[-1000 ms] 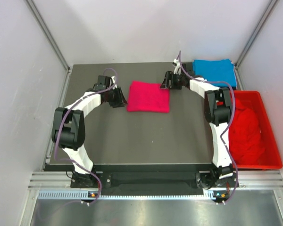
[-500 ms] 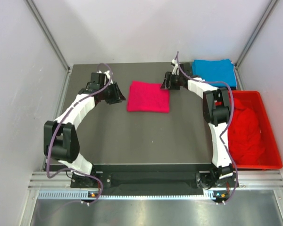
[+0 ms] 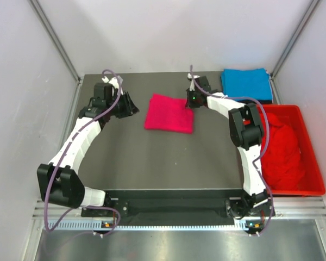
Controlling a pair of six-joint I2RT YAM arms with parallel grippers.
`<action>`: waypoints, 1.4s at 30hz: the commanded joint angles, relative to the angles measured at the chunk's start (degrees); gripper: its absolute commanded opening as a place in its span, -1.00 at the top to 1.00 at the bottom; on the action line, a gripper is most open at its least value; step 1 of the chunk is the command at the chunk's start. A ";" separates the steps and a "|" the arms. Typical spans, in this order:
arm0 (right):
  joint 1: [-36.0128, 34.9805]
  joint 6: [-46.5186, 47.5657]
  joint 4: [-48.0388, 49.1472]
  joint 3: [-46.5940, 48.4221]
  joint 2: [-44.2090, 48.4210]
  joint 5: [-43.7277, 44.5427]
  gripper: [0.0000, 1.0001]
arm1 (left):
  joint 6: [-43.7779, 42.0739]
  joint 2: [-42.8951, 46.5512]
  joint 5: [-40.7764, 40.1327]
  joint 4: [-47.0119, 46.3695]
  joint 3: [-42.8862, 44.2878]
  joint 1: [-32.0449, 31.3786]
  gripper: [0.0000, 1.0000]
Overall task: Fold and stack the t-shirts
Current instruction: Neatly place the folded tshirt to the corner
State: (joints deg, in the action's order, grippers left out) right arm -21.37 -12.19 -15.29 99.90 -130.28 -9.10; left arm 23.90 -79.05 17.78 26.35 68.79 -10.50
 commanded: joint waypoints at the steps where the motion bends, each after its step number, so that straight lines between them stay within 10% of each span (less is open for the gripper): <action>1: -6.05 1.99 -2.30 -3.30 7.66 10.14 1.00 | -2.54 3.63 -6.34 -0.86 -2.35 0.39 0.24; 42: 8.97 42.59 -16.53 14.98 12.59 13.76 1.00 | -5.97 3.28 -1.43 -7.45 -7.36 0.57 0.24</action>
State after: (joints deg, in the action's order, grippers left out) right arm -14.09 25.43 -31.44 111.44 -121.64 3.01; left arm 19.25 -76.64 14.87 22.28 61.47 -10.17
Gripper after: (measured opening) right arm 0.054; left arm 0.376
